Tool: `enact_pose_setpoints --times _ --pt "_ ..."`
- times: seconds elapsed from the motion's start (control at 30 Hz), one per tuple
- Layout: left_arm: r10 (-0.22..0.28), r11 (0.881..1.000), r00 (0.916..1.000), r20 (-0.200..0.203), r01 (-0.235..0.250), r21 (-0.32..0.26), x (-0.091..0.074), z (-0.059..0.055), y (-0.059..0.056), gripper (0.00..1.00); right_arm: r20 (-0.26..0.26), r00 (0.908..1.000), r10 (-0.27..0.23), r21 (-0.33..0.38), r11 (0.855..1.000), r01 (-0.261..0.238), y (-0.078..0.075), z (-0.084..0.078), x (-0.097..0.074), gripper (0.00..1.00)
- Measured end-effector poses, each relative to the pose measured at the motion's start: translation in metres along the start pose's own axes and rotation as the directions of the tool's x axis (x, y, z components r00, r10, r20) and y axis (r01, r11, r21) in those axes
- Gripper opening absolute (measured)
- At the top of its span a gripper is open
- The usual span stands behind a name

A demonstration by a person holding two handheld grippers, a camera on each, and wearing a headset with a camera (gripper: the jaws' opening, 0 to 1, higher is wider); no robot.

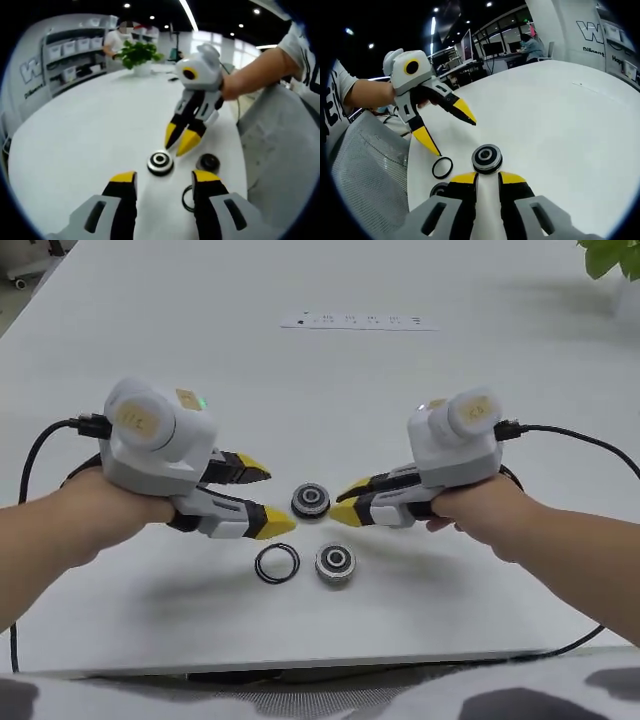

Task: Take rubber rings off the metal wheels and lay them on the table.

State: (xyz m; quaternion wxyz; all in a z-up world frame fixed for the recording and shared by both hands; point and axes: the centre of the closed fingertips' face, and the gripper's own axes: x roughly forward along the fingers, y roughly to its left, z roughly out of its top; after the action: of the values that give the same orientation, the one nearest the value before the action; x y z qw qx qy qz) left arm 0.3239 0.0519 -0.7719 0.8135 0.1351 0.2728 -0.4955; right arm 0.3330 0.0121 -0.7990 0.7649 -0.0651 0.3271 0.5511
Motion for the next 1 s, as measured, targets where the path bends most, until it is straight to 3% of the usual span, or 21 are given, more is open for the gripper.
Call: enact_pose_setpoints --times 0.47,1.0 --pt "-0.007 1.0 1.0 0.003 0.007 -0.03 0.012 0.003 0.003 0.39 0.007 1.0 -0.005 0.009 1.0 0.005 -0.004 -0.001 0.002 0.14" --pt "-0.022 1.0 0.9996 -0.021 0.021 -0.006 0.026 0.003 0.001 0.34 0.016 0.9999 -0.005 0.022 1.0 0.005 -0.004 -0.003 0.001 0.15"
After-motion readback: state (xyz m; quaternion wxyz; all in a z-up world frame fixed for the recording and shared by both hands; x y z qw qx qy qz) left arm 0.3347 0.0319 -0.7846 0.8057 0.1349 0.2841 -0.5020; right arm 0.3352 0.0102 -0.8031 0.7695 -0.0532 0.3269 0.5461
